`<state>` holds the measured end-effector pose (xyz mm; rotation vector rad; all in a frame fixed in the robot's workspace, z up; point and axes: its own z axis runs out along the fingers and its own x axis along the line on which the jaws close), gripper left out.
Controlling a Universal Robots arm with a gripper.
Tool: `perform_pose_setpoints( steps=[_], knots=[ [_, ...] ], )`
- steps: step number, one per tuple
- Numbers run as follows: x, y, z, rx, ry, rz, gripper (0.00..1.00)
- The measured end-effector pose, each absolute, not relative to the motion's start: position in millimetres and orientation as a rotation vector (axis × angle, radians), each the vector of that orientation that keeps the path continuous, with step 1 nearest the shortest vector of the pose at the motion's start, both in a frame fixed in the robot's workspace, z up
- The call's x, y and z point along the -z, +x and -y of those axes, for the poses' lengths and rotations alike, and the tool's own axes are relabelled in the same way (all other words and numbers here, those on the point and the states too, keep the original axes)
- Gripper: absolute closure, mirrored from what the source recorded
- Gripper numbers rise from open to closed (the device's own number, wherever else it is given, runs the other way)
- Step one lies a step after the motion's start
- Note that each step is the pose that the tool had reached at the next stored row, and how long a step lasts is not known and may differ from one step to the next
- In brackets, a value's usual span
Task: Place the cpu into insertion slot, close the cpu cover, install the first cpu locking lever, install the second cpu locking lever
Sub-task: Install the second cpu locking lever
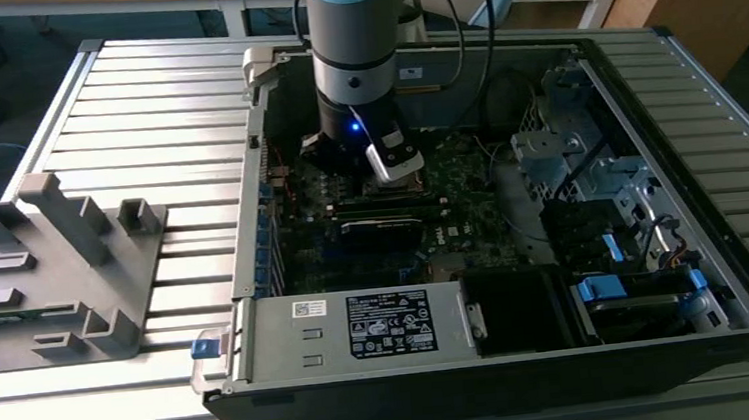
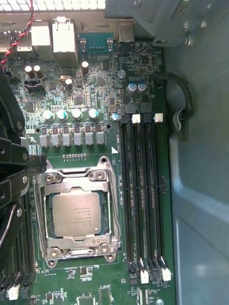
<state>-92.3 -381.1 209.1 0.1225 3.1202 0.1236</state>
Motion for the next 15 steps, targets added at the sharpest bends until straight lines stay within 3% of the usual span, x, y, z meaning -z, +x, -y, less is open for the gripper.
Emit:
perform_pose_setpoints(
  steps=[15],
  knots=[
    [-209.2,-80.4,380.9,-0.124,0.122,-3.12,0.89]
  ],
)
